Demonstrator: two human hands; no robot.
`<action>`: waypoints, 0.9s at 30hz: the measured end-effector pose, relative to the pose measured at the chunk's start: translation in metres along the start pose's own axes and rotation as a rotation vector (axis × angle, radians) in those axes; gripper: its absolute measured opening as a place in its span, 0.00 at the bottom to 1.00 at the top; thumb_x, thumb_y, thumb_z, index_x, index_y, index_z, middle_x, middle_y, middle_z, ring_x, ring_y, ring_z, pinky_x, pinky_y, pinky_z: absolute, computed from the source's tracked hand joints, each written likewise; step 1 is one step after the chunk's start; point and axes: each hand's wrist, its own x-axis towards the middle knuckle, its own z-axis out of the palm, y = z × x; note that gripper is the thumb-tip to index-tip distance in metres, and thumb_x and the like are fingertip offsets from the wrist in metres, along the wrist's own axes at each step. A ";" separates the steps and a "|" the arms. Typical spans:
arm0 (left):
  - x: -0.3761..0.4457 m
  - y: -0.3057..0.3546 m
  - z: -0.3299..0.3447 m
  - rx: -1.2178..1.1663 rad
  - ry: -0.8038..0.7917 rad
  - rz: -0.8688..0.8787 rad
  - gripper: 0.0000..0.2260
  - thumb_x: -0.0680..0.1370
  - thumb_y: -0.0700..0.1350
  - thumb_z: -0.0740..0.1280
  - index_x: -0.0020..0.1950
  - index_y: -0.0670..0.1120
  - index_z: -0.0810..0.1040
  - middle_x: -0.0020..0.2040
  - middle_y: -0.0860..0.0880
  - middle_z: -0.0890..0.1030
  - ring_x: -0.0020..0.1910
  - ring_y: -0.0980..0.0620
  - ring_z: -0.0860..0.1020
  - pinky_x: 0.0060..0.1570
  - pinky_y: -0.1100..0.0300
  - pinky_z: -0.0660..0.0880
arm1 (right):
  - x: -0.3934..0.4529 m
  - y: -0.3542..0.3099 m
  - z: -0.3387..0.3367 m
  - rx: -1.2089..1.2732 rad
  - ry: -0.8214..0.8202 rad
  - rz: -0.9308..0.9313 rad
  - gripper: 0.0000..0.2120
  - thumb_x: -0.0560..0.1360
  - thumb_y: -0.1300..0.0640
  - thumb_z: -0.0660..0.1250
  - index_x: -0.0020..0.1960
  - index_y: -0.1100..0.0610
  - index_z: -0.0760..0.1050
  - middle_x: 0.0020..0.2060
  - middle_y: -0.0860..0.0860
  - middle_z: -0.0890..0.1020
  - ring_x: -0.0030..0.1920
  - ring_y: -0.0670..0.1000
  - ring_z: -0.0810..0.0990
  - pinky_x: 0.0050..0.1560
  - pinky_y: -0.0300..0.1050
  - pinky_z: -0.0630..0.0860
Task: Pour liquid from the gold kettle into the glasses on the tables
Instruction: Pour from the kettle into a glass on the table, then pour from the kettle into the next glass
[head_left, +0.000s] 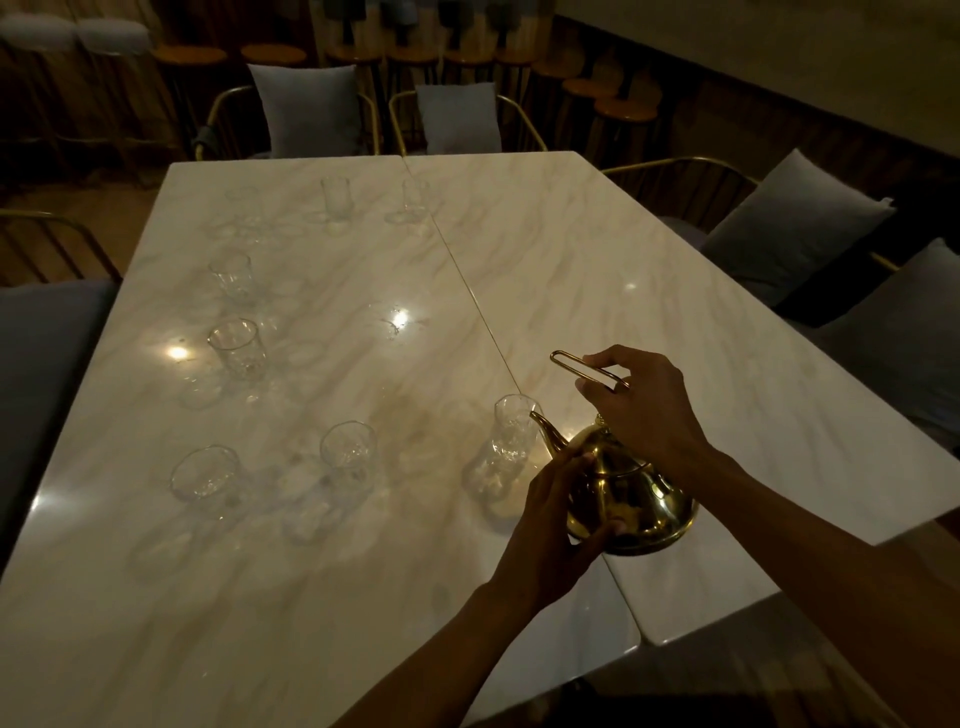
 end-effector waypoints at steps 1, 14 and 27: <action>0.000 0.000 0.000 0.002 -0.004 0.001 0.34 0.75 0.58 0.69 0.76 0.52 0.58 0.76 0.55 0.59 0.74 0.62 0.58 0.65 0.77 0.60 | -0.001 0.000 0.000 -0.001 0.002 0.000 0.12 0.73 0.55 0.72 0.56 0.54 0.79 0.45 0.51 0.80 0.35 0.43 0.77 0.36 0.34 0.70; -0.002 -0.006 -0.014 0.037 -0.092 0.006 0.33 0.76 0.56 0.69 0.77 0.54 0.56 0.76 0.56 0.60 0.73 0.66 0.58 0.64 0.78 0.59 | -0.020 0.019 0.011 0.135 0.146 0.034 0.10 0.73 0.57 0.72 0.54 0.52 0.79 0.38 0.47 0.81 0.29 0.42 0.75 0.34 0.34 0.71; 0.006 0.022 -0.038 0.252 -0.060 0.186 0.33 0.76 0.56 0.69 0.77 0.53 0.57 0.78 0.55 0.55 0.76 0.56 0.56 0.71 0.64 0.59 | -0.038 0.002 -0.016 0.233 0.293 -0.149 0.14 0.72 0.59 0.73 0.58 0.56 0.79 0.44 0.48 0.83 0.35 0.42 0.80 0.36 0.28 0.76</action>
